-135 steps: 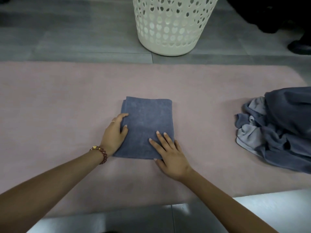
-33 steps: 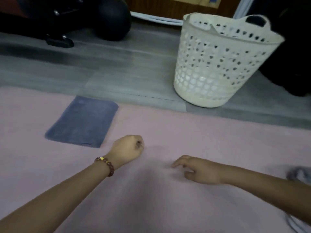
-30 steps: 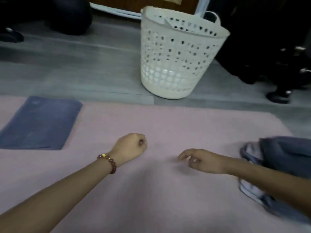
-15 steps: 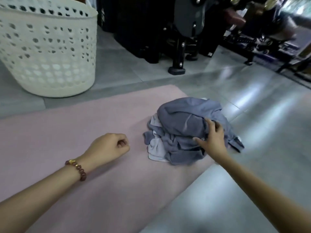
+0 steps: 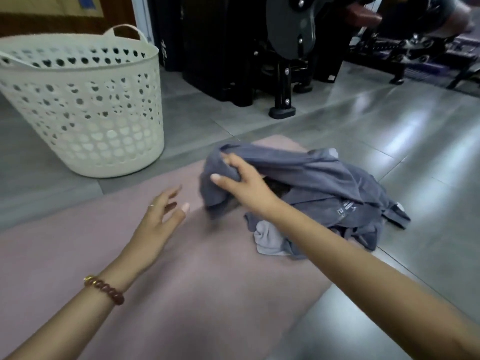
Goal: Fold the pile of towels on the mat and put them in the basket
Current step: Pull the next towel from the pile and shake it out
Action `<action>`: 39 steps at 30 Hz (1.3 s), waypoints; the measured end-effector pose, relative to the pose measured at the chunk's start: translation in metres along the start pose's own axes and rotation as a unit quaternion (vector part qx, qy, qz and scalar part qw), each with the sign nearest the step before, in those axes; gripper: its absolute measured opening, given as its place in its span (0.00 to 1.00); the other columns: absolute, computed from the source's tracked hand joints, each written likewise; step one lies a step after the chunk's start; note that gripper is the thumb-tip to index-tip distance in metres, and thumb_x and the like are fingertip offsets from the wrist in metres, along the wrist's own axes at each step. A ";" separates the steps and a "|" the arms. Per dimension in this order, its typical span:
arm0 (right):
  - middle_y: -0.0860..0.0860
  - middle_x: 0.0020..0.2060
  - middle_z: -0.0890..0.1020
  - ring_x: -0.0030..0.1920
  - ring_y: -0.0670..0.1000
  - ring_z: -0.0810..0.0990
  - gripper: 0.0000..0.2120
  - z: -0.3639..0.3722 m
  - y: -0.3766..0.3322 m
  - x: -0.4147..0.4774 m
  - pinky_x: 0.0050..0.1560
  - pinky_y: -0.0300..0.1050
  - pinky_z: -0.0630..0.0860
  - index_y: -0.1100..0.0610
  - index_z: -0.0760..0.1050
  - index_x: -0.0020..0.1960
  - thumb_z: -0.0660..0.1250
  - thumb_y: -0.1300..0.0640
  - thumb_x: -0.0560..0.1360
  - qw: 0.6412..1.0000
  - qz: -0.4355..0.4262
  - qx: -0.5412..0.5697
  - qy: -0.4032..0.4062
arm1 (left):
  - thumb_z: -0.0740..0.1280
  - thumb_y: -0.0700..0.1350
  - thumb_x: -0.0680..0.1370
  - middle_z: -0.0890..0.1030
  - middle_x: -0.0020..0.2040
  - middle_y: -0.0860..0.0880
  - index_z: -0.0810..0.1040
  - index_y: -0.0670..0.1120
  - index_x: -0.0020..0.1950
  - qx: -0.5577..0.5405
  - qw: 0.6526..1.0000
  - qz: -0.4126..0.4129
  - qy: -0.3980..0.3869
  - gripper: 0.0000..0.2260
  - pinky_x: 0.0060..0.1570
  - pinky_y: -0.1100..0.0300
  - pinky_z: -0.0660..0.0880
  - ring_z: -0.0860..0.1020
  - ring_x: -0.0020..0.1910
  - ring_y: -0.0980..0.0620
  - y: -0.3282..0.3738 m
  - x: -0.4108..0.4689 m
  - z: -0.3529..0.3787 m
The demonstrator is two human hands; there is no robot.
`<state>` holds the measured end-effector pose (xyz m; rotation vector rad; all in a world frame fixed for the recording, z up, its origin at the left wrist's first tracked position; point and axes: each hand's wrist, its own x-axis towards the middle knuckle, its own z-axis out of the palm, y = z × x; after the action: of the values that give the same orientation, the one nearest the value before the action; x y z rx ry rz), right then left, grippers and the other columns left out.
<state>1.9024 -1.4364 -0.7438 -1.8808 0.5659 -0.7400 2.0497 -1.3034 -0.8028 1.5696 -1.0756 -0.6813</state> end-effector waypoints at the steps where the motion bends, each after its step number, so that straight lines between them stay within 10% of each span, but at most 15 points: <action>1: 0.47 0.42 0.77 0.43 0.39 0.76 0.04 0.020 -0.013 -0.002 0.47 0.35 0.71 0.54 0.71 0.46 0.65 0.61 0.77 0.996 0.011 0.068 -0.054 | 0.67 0.66 0.65 0.67 0.71 0.55 0.64 0.59 0.69 -0.058 0.998 -0.002 0.006 0.34 0.65 0.52 0.69 0.69 0.66 0.58 0.002 -0.002 -0.005; 3: 0.49 0.41 0.77 0.43 0.45 0.76 0.03 0.054 -0.024 -0.007 0.47 0.41 0.72 0.51 0.69 0.46 0.63 0.57 0.77 0.964 0.054 0.209 -0.153 | 0.70 0.67 0.64 0.68 0.71 0.53 0.61 0.56 0.73 -0.114 0.992 0.031 0.038 0.41 0.63 0.54 0.70 0.69 0.68 0.55 0.000 -0.013 -0.016; 6: 0.48 0.43 0.75 0.44 0.46 0.75 0.02 0.087 -0.020 -0.015 0.48 0.41 0.71 0.50 0.70 0.49 0.60 0.53 0.76 0.932 0.118 0.255 -0.229 | 0.73 0.55 0.67 0.78 0.59 0.53 0.72 0.56 0.61 -0.131 0.978 -0.010 0.159 0.24 0.54 0.58 0.74 0.77 0.59 0.53 -0.007 -0.040 -0.037; 10: 0.46 0.54 0.76 0.49 0.43 0.77 0.19 0.095 0.023 -0.032 0.50 0.35 0.72 0.52 0.70 0.60 0.66 0.45 0.73 0.985 0.044 -0.055 -0.157 | 0.64 0.42 0.78 0.81 0.51 0.46 0.75 0.49 0.57 -0.133 0.944 -0.100 0.284 0.09 0.41 0.59 0.75 0.79 0.47 0.48 -0.032 -0.076 -0.073; 15: 0.48 0.72 0.60 0.74 0.52 0.58 0.48 0.076 0.097 -0.080 0.70 0.43 0.58 0.53 0.50 0.76 0.72 0.39 0.67 0.876 0.142 -0.298 -0.352 | 0.60 0.50 0.80 0.79 0.42 0.46 0.74 0.41 0.52 -0.098 0.920 -0.162 0.344 0.13 0.36 0.60 0.75 0.78 0.39 0.48 -0.062 -0.111 -0.107; 19: 0.53 0.64 0.73 0.64 0.55 0.71 0.23 0.077 0.141 -0.102 0.61 0.46 0.67 0.54 0.67 0.68 0.64 0.49 0.75 0.808 0.080 -0.528 -0.247 | 0.65 0.55 0.76 0.74 0.41 0.44 0.67 0.39 0.49 -0.056 0.910 -0.205 0.356 0.19 0.32 0.61 0.71 0.74 0.41 0.47 -0.088 -0.118 -0.118; 22: 0.58 0.44 0.81 0.46 0.57 0.78 0.06 0.079 0.136 -0.090 0.47 0.45 0.69 0.59 0.76 0.47 0.59 0.61 0.77 0.885 0.133 -0.411 -0.175 | 0.70 0.60 0.70 0.70 0.64 0.39 0.66 0.39 0.65 0.019 0.898 -0.291 0.330 0.34 0.55 0.52 0.72 0.72 0.60 0.42 -0.095 -0.117 -0.111; 25: 0.50 0.36 0.76 0.39 0.47 0.73 0.12 0.076 0.093 -0.076 0.45 0.42 0.67 0.54 0.71 0.38 0.59 0.68 0.77 0.957 0.192 -0.090 -0.199 | 0.70 0.63 0.60 0.57 0.72 0.40 0.59 0.47 0.74 0.176 0.912 -0.238 0.284 0.46 0.70 0.54 0.58 0.57 0.72 0.44 -0.081 -0.120 -0.098; 31: 0.51 0.42 0.80 0.42 0.47 0.79 0.08 0.080 -0.001 -0.064 0.44 0.39 0.76 0.57 0.73 0.52 0.64 0.59 0.73 0.870 0.208 0.346 -0.285 | 0.60 0.77 0.55 0.39 0.76 0.56 0.59 0.62 0.72 0.434 0.893 -0.088 -0.077 0.47 0.70 0.41 0.35 0.32 0.73 0.54 -0.087 -0.113 -0.090; 35: 0.51 0.43 0.81 0.42 0.48 0.81 0.10 0.085 -0.009 -0.043 0.42 0.40 0.79 0.55 0.71 0.57 0.53 0.63 0.81 0.890 0.220 0.397 -0.053 | 0.70 0.54 0.71 0.59 0.75 0.45 0.70 0.48 0.67 0.423 0.900 -0.101 0.014 0.26 0.70 0.50 0.53 0.55 0.74 0.44 -0.110 -0.110 -0.095; 39: 0.52 0.48 0.77 0.48 0.51 0.77 0.14 0.078 0.020 -0.027 0.43 0.39 0.75 0.57 0.69 0.63 0.50 0.65 0.81 0.940 0.235 0.203 0.143 | 0.70 0.43 0.70 0.80 0.52 0.42 0.77 0.41 0.53 0.122 0.958 -0.164 0.204 0.14 0.52 0.56 0.72 0.77 0.54 0.44 -0.119 -0.117 -0.116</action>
<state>1.9376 -1.3773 -0.7928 -1.1972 0.9301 -0.7434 2.1327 -1.1438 -0.8970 2.0224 -0.6129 -0.4195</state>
